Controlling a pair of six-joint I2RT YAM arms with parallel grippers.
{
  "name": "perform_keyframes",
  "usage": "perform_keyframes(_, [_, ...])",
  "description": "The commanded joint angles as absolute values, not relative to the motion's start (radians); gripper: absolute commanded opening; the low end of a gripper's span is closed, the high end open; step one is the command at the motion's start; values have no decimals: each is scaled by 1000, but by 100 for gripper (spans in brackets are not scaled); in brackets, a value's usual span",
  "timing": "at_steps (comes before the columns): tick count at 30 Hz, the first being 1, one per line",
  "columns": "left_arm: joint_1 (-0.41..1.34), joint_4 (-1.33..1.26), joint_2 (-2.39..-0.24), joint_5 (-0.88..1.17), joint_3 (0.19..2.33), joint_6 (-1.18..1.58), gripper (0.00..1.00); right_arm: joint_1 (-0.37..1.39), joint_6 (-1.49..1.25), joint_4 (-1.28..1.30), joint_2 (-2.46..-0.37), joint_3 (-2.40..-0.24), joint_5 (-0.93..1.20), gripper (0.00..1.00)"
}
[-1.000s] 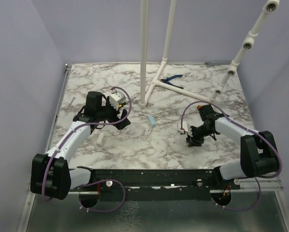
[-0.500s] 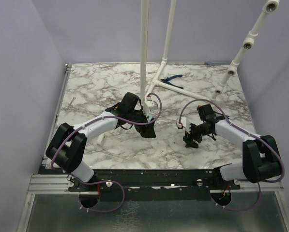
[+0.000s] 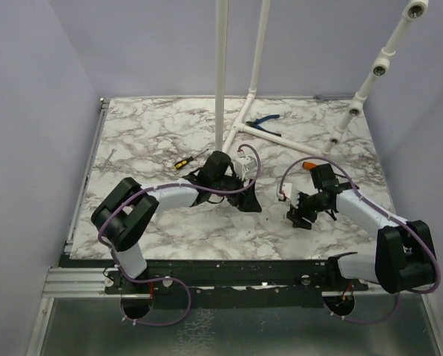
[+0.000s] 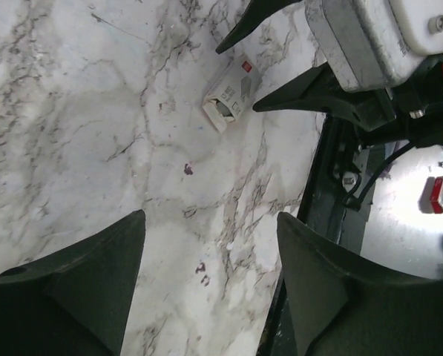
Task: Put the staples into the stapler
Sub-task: Open the staple box at the center of the board.
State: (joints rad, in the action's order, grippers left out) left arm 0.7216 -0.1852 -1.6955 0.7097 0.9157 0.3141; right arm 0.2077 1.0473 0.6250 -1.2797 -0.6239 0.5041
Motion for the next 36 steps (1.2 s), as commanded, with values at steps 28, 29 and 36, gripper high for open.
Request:
perform_keyframes(28, [864,-858,-2116,653,916,937,54,201,1073,517,-1216,-535,592,27])
perform_keyframes(29, [865,-867,-2123,655,920,943,52,201,1072,516,-1214,-535,596,27])
perform_keyframes(36, [871,-916,-2158,658,927,959,43,201,1080,532,-1210,-535,608,27])
